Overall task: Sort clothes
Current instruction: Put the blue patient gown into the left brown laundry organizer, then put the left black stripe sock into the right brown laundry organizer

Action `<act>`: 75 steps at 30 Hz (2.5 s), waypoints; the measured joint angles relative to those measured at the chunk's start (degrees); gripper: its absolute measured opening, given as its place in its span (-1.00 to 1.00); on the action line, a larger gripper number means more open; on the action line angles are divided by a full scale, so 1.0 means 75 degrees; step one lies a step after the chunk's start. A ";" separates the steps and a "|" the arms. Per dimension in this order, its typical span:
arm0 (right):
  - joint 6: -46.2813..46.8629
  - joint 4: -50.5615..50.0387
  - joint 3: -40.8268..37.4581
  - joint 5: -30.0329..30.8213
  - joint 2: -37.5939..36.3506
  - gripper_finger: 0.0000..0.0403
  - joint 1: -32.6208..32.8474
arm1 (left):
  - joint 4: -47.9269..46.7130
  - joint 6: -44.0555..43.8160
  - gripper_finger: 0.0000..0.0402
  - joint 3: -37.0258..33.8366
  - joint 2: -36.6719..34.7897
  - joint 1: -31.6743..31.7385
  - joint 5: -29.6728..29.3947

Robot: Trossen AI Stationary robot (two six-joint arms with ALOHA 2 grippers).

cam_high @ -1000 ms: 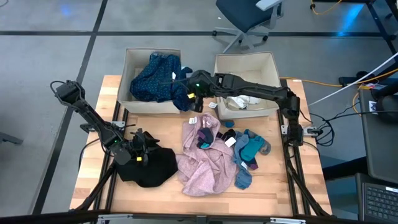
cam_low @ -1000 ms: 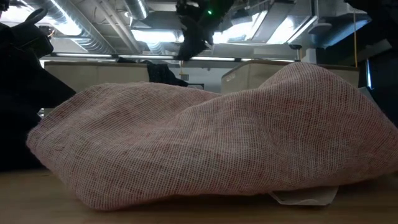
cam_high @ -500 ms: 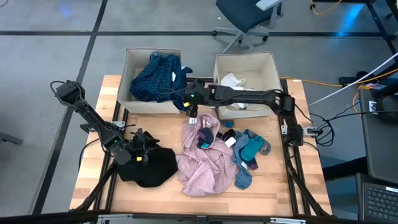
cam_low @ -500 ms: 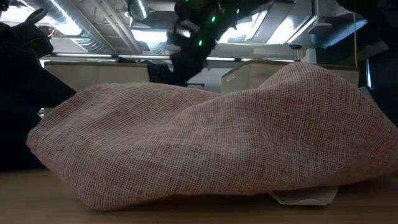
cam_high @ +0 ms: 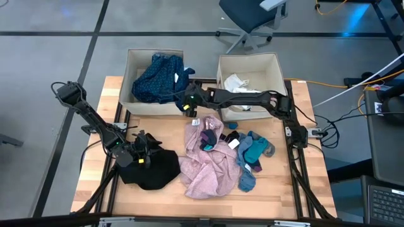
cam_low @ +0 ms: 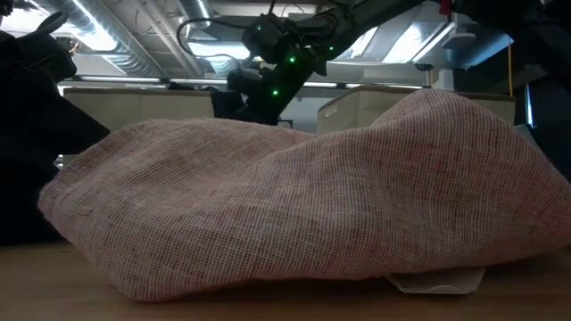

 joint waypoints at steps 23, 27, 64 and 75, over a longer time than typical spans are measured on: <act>-0.2237 0.5698 0.0023 -0.1712 -0.0583 -0.96 -0.0009 | 0.0019 0.0036 -0.14 0.0000 0.0000 0.0002 -0.0011; -0.1484 0.6279 0.0454 -0.2230 -0.0032 -0.98 -0.0212 | 0.0017 0.0056 -0.14 0.0000 0.0000 0.0002 -0.0068; 0.0489 -0.1520 0.4052 -0.1255 -0.0568 0.42 -0.0175 | 0.0010 0.0034 -0.14 -0.0003 -0.0209 -0.0001 0.0068; 0.0813 -0.4741 0.4049 -0.3294 -0.1288 0.40 0.0611 | 0.0029 0.0175 -0.14 -0.0003 -0.0353 0.0119 0.0065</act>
